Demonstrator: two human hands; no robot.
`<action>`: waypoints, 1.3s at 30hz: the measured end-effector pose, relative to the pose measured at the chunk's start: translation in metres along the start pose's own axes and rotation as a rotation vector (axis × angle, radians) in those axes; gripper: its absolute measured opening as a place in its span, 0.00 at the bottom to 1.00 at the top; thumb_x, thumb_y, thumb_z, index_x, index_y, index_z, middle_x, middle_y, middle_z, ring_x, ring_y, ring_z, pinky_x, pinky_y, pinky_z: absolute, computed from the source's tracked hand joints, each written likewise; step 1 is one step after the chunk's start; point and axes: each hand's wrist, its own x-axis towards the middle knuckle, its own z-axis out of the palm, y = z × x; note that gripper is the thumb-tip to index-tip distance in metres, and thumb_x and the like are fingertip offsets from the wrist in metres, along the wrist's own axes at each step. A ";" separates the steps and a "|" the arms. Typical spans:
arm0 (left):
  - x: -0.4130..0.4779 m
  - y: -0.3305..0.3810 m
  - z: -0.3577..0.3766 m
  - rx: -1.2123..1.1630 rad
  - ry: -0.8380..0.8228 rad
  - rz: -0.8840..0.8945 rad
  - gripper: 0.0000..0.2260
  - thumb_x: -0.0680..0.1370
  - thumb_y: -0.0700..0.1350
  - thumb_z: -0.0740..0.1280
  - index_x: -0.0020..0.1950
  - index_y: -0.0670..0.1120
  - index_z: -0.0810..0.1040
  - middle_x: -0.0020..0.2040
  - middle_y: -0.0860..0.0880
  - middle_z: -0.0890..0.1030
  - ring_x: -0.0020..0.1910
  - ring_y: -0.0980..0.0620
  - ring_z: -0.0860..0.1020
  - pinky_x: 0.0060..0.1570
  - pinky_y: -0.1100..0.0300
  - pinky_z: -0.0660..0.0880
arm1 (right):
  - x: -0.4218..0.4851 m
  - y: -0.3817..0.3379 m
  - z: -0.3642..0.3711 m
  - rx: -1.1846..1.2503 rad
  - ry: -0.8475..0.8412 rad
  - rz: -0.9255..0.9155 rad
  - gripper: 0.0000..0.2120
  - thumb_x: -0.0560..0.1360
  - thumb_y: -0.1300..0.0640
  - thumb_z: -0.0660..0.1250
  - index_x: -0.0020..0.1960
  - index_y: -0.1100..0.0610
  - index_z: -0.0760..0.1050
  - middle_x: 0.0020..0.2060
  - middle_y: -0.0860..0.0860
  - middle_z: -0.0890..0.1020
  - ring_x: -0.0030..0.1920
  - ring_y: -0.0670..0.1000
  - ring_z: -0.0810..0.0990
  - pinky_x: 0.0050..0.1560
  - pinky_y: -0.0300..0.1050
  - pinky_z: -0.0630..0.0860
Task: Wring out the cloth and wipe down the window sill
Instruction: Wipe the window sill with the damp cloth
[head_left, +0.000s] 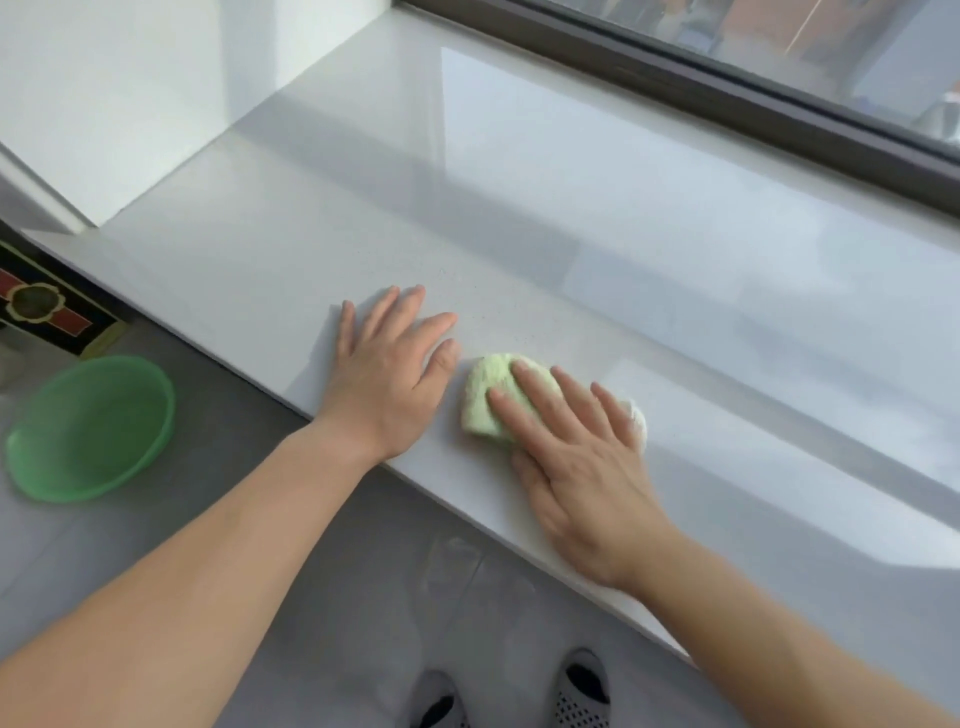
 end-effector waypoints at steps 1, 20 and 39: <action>0.002 0.002 -0.001 -0.009 0.000 -0.009 0.24 0.80 0.59 0.47 0.73 0.56 0.67 0.79 0.51 0.58 0.78 0.51 0.49 0.75 0.44 0.37 | -0.016 -0.001 0.002 -0.026 -0.004 -0.036 0.25 0.82 0.48 0.52 0.78 0.39 0.51 0.79 0.41 0.50 0.79 0.52 0.49 0.76 0.55 0.45; 0.073 0.106 0.046 0.135 0.011 -0.010 0.19 0.80 0.55 0.53 0.70 0.54 0.67 0.78 0.44 0.58 0.78 0.43 0.51 0.73 0.38 0.39 | 0.056 0.158 -0.049 -0.093 0.119 0.100 0.25 0.80 0.42 0.47 0.77 0.36 0.53 0.78 0.39 0.55 0.77 0.52 0.56 0.75 0.51 0.49; 0.131 0.187 0.090 0.198 -0.075 0.019 0.29 0.77 0.62 0.44 0.78 0.57 0.51 0.81 0.48 0.45 0.78 0.47 0.39 0.74 0.41 0.37 | 0.208 0.297 -0.098 -0.122 0.263 0.386 0.23 0.80 0.47 0.49 0.75 0.39 0.55 0.78 0.45 0.56 0.75 0.57 0.56 0.74 0.59 0.49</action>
